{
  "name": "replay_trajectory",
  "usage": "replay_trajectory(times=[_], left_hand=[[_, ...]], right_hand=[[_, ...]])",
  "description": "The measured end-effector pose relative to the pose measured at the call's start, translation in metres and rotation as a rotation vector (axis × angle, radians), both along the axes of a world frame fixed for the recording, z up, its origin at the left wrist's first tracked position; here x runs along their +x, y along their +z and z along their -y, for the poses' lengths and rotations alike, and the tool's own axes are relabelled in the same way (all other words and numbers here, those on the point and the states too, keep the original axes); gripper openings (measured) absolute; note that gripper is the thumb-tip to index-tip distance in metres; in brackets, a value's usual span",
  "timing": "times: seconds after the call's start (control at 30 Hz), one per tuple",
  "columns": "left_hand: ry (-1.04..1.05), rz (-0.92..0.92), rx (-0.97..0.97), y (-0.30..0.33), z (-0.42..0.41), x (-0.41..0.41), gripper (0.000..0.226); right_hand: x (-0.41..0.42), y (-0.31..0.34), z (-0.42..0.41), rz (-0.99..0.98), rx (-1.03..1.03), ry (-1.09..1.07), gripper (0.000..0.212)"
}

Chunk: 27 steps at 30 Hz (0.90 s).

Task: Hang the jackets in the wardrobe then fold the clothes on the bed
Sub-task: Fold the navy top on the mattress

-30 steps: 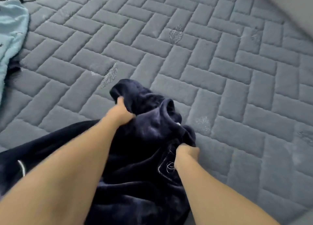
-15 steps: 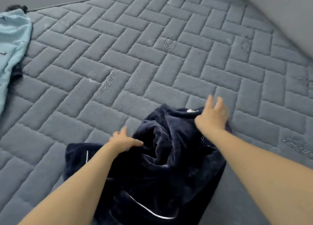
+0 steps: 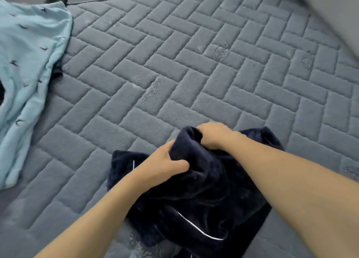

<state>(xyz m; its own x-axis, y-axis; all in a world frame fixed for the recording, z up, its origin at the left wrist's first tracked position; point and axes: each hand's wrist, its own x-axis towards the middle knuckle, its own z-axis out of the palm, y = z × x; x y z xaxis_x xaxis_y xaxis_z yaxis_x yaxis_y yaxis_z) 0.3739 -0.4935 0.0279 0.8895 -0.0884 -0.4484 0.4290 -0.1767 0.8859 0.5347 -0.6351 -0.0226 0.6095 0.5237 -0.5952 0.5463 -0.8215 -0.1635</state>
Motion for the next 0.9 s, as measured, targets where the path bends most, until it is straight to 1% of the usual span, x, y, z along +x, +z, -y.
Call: replay_trajectory(times=[0.03, 0.07, 0.1, 0.13, 0.2, 0.27, 0.33, 0.4, 0.43, 0.47, 0.5, 0.53, 0.57, 0.6, 0.63, 0.67, 0.7, 0.77, 0.83, 0.9], left_hand=[[-0.099, -0.121, 0.039, 0.008, -0.008, -0.006, 0.02], [-0.214, -0.25, 0.09, 0.017, -0.018, -0.013, 0.023], [-0.303, -0.336, 0.138, 0.026, -0.027, -0.021, 0.028], [-0.341, -0.345, 0.157, 0.034, -0.036, -0.028, 0.029], [-0.28, -0.194, 0.068, 0.056, -0.053, -0.034, 0.028], [-0.117, -0.107, -0.04, 0.082, -0.07, -0.034, 0.03], [-0.012, -0.076, -0.146, 0.106, -0.089, -0.03, 0.039], [-0.005, -0.075, -0.235, 0.13, -0.117, -0.028, 0.043], [0.0, -0.086, -0.245, 0.14, -0.138, -0.028, 0.043], [0.034, -0.103, -0.201, 0.147, -0.159, -0.027, 0.04], [0.117, -0.133, -0.043, 0.152, -0.181, -0.024, 0.039], [0.232, -0.18, 0.266, 0.15, -0.205, -0.018, 0.043], [0.337, -0.227, 0.699, 0.142, -0.225, -0.012, 0.047], [0.358, -0.265, 1.089, 0.131, -0.236, -0.006, 0.047], [0.312, -0.321, 1.304, 0.116, -0.238, -0.001, 0.051], [0.236, -0.395, 1.373, 0.095, -0.23, 0.002, 0.059], [0.147, -0.446, 1.38, 0.07, -0.215, 0.005, 0.066], [-0.025, -0.426, 1.343, 0.016, -0.166, 0.008, 0.068], [-0.128, -0.343, 1.204, -0.028, -0.106, 0.009, 0.068], [-0.185, -0.332, 1.026, -0.055, -0.045, 0.013, 0.067]], right_hand=[[0.001, 0.009, -0.004, 0.075, 0.065, -0.093, 0.005], [0.005, 0.019, -0.006, 0.15, 0.124, -0.214, 0.007], [0.011, 0.029, -0.009, 0.216, 0.166, -0.335, 0.012], [0.017, 0.039, -0.01, 0.265, 0.19, -0.433, 0.014], [0.027, 0.055, -0.02, 0.318, 0.229, -0.541, 0.014], [0.034, 0.07, -0.041, 0.332, 0.281, -0.627, 0.015], [0.042, 0.085, -0.07, 0.304, 0.362, -0.782, 0.019], [0.054, 0.101, -0.098, 0.289, 0.421, -0.918, 0.028], [0.06, 0.107, -0.112, 0.297, 0.457, -0.954, 0.03], [0.066, 0.112, -0.125, 0.311, 0.492, -0.964, 0.031], [0.07, 0.114, -0.139, 0.321, 0.522, -0.949, 0.031], [0.071, 0.113, -0.153, 0.318, 0.55, -0.916, 0.032], [0.069, 0.109, -0.166, 0.286, 0.559, -0.861, 0.037], [0.065, 0.102, -0.176, 0.244, 0.532, -0.783, 0.049], [0.057, 0.092, -0.182, 0.2, 0.45, -0.687, 0.067], [0.049, 0.081, -0.183, 0.159, 0.348, -0.595, 0.082], [0.044, 0.069, -0.177, 0.133, 0.263, -0.534, 0.09], [0.038, 0.044, -0.145, 0.114, 0.163, -0.528, 0.09], [0.035, 0.019, -0.087, 0.125, 0.092, -0.601, 0.084], [0.031, -0.002, -0.015, 0.125, 0.004, -0.698, 0.084]])
